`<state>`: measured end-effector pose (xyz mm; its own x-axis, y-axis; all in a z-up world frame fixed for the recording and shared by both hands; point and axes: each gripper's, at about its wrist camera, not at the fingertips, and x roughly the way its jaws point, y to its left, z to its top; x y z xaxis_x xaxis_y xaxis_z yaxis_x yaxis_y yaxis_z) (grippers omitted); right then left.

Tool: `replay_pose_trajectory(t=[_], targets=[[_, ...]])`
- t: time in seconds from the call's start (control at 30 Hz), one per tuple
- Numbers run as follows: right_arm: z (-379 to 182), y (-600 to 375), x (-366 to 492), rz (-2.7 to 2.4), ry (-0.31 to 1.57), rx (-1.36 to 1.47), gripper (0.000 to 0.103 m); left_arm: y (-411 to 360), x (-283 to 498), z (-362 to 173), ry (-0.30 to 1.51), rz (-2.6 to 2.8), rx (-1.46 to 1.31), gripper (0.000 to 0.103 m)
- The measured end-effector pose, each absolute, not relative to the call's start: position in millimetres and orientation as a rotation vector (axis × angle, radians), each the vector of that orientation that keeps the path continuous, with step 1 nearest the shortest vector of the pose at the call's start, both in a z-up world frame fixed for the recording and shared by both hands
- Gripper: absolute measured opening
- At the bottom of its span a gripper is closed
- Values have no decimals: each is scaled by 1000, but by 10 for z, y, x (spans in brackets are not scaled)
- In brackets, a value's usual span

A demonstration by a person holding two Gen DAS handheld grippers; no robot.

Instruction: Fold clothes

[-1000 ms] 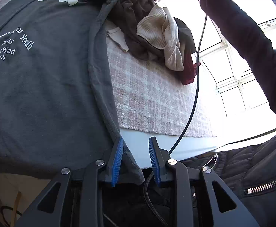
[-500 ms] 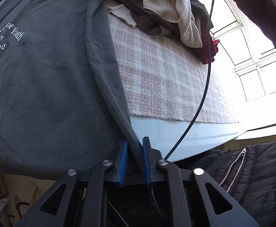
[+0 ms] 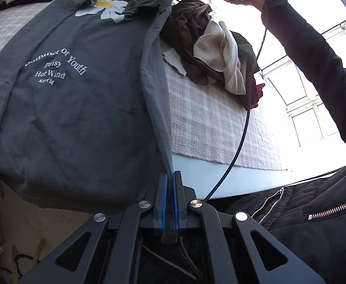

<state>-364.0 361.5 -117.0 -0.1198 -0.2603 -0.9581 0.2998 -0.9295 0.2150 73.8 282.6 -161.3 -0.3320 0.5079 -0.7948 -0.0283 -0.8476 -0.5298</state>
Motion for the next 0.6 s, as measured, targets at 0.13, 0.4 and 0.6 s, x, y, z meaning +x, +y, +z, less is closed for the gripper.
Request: replay_pose_trajectory(t=[0.13,0.4,0.6], targets=[[-1117,3413,-3663,-2100,56,1780,4,2528,772,-1691,-626,2269,-1605,4],[-1294,2879,-3693,-2082,145,1775,4,2251,793,-1834,-654,2314,-1639,4],[-1518,2613,-3771,-2064,197,1804,4,2158,781,-1934,-690,2317,-1653,0]])
